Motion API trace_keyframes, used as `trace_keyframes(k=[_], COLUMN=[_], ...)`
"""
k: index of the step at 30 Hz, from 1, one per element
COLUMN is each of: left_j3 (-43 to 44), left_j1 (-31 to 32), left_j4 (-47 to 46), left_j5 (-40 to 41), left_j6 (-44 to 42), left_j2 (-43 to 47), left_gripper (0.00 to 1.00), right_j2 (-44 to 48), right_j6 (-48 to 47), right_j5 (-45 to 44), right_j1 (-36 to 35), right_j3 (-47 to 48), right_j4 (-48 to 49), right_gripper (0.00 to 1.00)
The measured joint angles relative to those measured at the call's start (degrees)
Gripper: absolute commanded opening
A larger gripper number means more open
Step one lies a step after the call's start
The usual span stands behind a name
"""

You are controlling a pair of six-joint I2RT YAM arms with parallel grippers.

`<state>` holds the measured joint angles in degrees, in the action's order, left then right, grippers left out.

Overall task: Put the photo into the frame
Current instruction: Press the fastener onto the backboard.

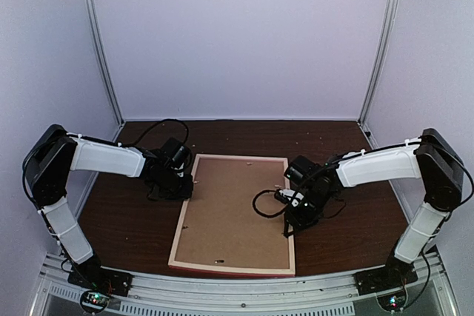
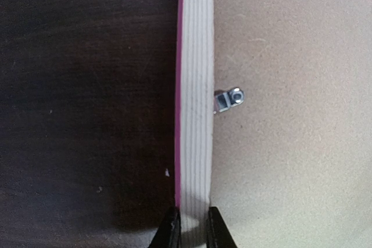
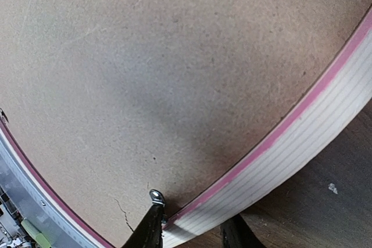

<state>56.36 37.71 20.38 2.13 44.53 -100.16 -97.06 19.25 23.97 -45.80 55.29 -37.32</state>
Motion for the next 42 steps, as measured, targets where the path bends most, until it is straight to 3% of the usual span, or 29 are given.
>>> trace_keyframes(k=[5, 15, 42], left_j3=[0.00, 0.00, -0.11], left_j1=[0.00, 0.00, 0.00], left_j4=[0.00, 0.00, -0.20], left_j5=[0.00, -0.02, 0.00], left_j6=[0.00, -0.02, -0.02], left_j2=[0.00, 0.00, 0.00], left_gripper=[0.00, 0.00, 0.00], right_j2=[-0.13, -0.57, -0.57], right_j6=[-0.87, -1.92, -3.87], right_j5=[0.85, 2.29, 1.09], right_j1=[0.70, 0.96, 0.72], right_j3=[0.00, -0.15, -0.13], right_j4=[-0.07, 1.07, 0.76], right_gripper=[0.32, 0.42, 0.43])
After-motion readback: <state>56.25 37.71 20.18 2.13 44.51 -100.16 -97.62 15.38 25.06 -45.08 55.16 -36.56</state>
